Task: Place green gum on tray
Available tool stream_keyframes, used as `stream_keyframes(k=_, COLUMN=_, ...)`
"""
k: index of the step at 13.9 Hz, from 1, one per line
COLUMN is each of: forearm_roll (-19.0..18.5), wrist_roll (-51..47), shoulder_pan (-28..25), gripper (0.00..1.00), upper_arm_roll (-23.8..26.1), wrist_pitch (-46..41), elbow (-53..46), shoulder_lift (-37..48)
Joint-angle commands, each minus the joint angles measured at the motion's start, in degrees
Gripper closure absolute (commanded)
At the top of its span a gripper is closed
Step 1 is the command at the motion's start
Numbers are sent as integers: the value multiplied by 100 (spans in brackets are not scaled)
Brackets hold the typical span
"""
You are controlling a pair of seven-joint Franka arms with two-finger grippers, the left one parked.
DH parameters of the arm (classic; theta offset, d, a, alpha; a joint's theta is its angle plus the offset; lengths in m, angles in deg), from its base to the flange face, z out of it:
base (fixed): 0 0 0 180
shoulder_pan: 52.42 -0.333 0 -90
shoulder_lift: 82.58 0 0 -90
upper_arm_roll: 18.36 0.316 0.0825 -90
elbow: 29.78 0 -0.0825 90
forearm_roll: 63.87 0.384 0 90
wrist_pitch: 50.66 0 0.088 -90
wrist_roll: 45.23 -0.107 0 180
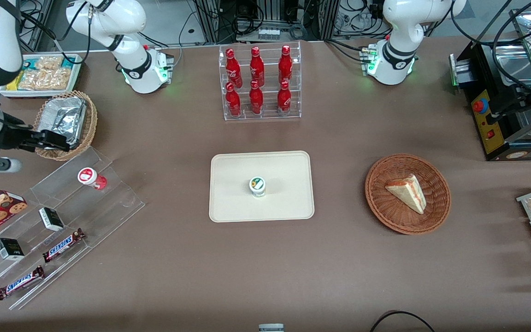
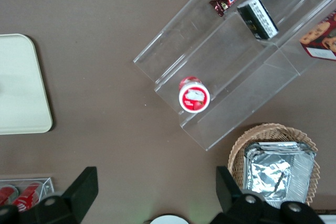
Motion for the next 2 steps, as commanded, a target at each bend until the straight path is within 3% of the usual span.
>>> stream_keyframes(k=1, forearm_roll=-88, wrist_roll=-14, shoulder_pan=72, gripper=0, upper_arm_roll=3, wrist_pitch=-249, elbow=83, shoulder_lift=210)
stream_keyframes(k=2, forearm_roll=-88, wrist_roll=-23, shoulder_pan=81, gripper=0, upper_arm_roll=-6, wrist_pitch=-311, elbow=74, shoulder_lift=245)
